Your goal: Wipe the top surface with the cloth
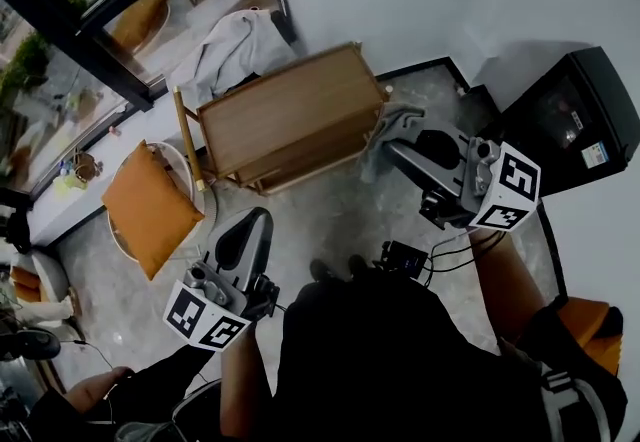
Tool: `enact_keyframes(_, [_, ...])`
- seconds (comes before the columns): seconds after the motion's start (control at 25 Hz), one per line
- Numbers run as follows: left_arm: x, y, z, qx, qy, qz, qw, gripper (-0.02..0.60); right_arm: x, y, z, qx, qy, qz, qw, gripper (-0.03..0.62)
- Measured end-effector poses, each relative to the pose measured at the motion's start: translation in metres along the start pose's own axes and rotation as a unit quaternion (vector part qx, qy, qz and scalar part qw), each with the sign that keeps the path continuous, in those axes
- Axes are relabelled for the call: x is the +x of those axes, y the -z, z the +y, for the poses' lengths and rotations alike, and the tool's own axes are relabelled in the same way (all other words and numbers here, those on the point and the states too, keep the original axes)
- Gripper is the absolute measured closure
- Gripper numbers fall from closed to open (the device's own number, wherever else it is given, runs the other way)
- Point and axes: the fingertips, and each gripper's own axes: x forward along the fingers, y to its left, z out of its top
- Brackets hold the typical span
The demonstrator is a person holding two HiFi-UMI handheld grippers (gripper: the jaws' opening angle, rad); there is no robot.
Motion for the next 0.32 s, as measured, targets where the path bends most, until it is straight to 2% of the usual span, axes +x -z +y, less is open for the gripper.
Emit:
enact_keyframes(0.08, [0.004, 0.009, -0.005, -0.001, -0.002, 0.008, 1.0, 0.568, -0.012, -0.004, 0.002, -0.003, -0.01, -0.015, 1.0, 0.557])
enact_keyframes(0.32, [0.015, 0.031, -0.022, -0.022, -0.009, 0.02, 0.9995, 0.568, -0.039, 0.021, 0.003, 0.002, -0.01, 0.021, 1.0, 0.557])
